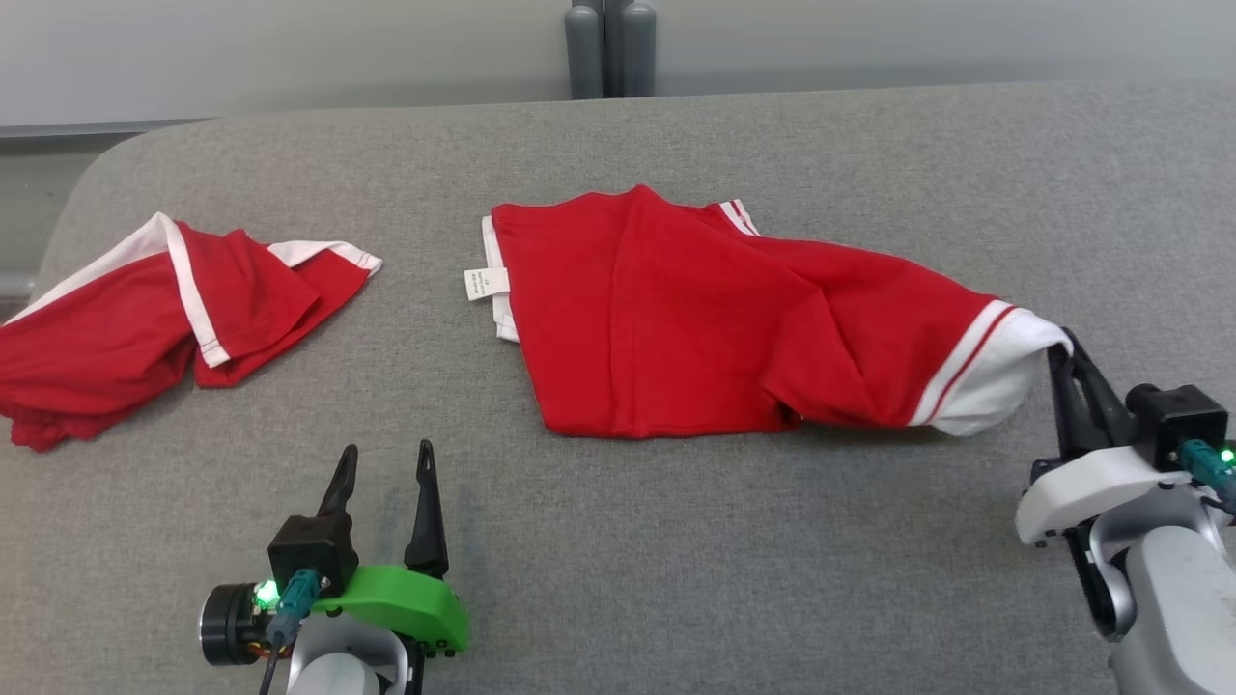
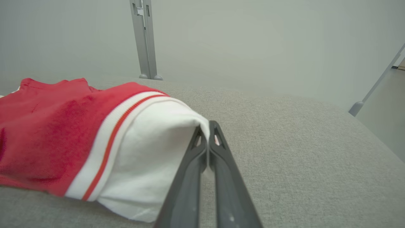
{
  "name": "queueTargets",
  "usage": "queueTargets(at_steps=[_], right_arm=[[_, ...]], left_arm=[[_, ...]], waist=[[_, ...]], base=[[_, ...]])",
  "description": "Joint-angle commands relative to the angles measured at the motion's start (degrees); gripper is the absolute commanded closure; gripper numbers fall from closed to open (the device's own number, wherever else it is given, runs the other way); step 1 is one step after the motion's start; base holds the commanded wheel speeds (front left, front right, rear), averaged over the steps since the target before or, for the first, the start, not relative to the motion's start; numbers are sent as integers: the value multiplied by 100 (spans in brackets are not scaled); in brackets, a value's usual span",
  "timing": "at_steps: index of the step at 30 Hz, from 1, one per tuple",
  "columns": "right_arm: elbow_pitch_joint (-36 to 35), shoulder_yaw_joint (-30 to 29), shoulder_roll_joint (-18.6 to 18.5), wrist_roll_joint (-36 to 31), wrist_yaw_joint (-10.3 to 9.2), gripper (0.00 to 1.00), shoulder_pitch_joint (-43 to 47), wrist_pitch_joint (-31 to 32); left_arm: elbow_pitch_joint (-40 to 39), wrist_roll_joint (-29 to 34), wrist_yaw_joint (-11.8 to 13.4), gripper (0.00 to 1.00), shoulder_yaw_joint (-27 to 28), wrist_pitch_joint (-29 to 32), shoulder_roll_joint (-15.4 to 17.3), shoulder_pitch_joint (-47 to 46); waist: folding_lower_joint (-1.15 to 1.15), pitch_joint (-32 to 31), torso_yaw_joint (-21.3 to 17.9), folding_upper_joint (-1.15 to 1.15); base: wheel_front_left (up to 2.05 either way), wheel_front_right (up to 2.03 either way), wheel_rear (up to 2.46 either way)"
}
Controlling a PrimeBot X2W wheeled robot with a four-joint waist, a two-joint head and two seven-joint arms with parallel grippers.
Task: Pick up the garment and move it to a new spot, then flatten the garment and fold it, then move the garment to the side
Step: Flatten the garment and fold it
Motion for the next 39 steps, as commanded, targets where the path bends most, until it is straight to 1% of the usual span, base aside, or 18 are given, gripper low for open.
queueTargets(at_steps=[1,3,6,10,11,12,17,24,28,31,34,39], right_arm=[[-55,-36,-126,32,-1,100,-78,-3],[-110,-79,-280,68,-1,100,-93,-3],[-110,-148,-405,105,0,100,-34,-3],[76,-175,-425,90,-1,100,-91,-2],[133,-178,-411,35,-1,64,-145,-3],[210,-197,-362,-20,-1,0,-223,-3],[503,-303,-149,-290,0,0,-576,-3],[391,-146,174,-349,0,0,-756,-3],[152,-51,321,-298,-1,0,-598,-3],[-1,-63,422,-241,-1,0,-429,-3],[-58,-103,509,-181,0,0,-184,-3],[-114,-64,590,-93,0,0,71,-3]], left_arm=[[7,-27,24,0,-15,-3,21,-42],[10,-26,14,0,-33,-3,21,-60],[-1,-38,8,0,-60,-3,21,-105],[-6,-60,-12,0,-133,-4,21,-191],[-11,-63,-12,0,-153,-3,21,-206],[-10,-63,-14,0,-179,-3,21,-229],[-21,-22,-1,0,-226,-3,21,-357],[-7,22,22,0,-170,-3,20,-377],[-20,3,31,0,-163,-3,20,-382],[-34,14,-8,0,-173,-3,21,-357],[-32,13,-55,0,-191,-3,20,-262],[-12,-4,-95,0,-259,-3,20,-267]], waist=[[0,1,-59,0],[0,29,-92,0],[0,103,-109,0],[0,263,-57,0],[0,304,-34,0],[0,351,1,0],[0,536,148,0],[0,557,153,0],[0,474,51,0],[0,368,-58,0],[0,177,-217,0],[0,39,-432,0]], base=[[0,0,0],[0,0,0],[0,0,0],[0,0,0],[0,0,0],[0,0,0],[0,0,0],[0,0,0],[0,0,0],[0,0,0],[0,0,0],[0,0,0]])
